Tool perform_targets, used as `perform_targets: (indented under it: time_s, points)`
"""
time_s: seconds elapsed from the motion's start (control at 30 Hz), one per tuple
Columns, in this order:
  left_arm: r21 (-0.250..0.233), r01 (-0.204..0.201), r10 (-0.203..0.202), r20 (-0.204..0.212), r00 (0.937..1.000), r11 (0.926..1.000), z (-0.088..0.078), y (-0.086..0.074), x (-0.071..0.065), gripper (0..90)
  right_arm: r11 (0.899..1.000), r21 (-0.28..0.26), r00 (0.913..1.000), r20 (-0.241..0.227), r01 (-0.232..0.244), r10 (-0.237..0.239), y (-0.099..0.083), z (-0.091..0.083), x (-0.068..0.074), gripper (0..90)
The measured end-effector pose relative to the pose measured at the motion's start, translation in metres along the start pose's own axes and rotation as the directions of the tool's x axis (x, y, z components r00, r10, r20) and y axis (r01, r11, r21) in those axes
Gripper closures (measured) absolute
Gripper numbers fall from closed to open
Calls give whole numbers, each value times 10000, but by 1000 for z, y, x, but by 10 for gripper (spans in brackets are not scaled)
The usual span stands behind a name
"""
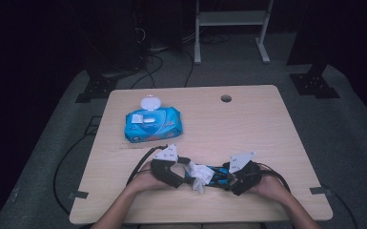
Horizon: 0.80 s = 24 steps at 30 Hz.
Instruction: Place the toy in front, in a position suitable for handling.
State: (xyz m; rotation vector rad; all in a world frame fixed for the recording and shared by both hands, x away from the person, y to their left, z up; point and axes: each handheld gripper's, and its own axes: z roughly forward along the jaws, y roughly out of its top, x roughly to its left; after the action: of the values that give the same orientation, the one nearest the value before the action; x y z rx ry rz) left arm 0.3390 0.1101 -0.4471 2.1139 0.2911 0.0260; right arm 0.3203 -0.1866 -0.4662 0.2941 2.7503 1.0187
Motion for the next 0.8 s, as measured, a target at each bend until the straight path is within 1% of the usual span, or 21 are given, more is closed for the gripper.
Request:
perform_targets:
  time_s: [0.07,0.1,0.17,0.2,0.23,0.27,0.3,0.37,0.47,0.53,0.57,0.63,0.7,0.77,0.8]
  points:
    - [183,-106,109,-169,9998,9998,9,1,2,263,10000,-29,10000,-36,-26,26,0,0,-1,221]
    - [243,-113,116,-151,9998,9996,12,1,3,288,10000,-38,10000,-48,-11,11,0,0,-1,221]
    - [208,-50,53,-166,9998,9998,17,2,4,340,10000,-55,10000,-55,-24,24,-1,0,-1,221]
    - [212,-99,104,-267,9996,9997,19,2,4,404,10000,-73,10000,-60,-33,33,-1,0,-1,221]
    - [265,-65,78,-465,9989,9996,21,2,4,466,10000,-80,10000,-64,-20,19,-1,0,-1,221]
    - [354,-51,71,-578,9983,9994,22,2,4,515,10000,-83,10000,-72,-31,31,-1,0,-1,222]
    - [348,-18,38,-552,9985,9994,22,1,4,556,10000,-85,10000,-79,-42,42,-1,0,-1,221]
    - [381,-79,102,-606,9981,9992,21,-1,2,623,9999,-113,9999,-91,-67,66,-1,0,-1,221]
    - [692,-334,381,-674,9970,9970,15,-3,-1,725,9999,-153,9999,-108,-43,42,-2,1,-2,221]
    - [886,-407,469,-686,9965,9952,10,-6,-1,749,9999,-147,10000,-84,-33,31,-2,1,-2,221]
    - [946,-382,442,-619,9971,9948,7,-8,0,755,9999,-127,10000,-52,-33,32,-2,1,-1,221]
    - [1107,-412,486,-653,9967,9930,1,-12,2,755,9999,-117,10000,-42,-30,30,-1,0,-1,221]
    - [1022,-378,440,-595,9973,9940,-1,-14,4,752,9999,-119,10000,-50,-9,8,-2,1,-2,221]
    - [913,-390,442,-549,9975,9951,2,-13,3,745,9999,-121,10000,-57,-31,30,-2,1,-2,220]
    - [745,-397,432,-460,9980,9964,5,-12,3,741,9999,-132,10000,-64,-35,34,-2,1,-2,220]
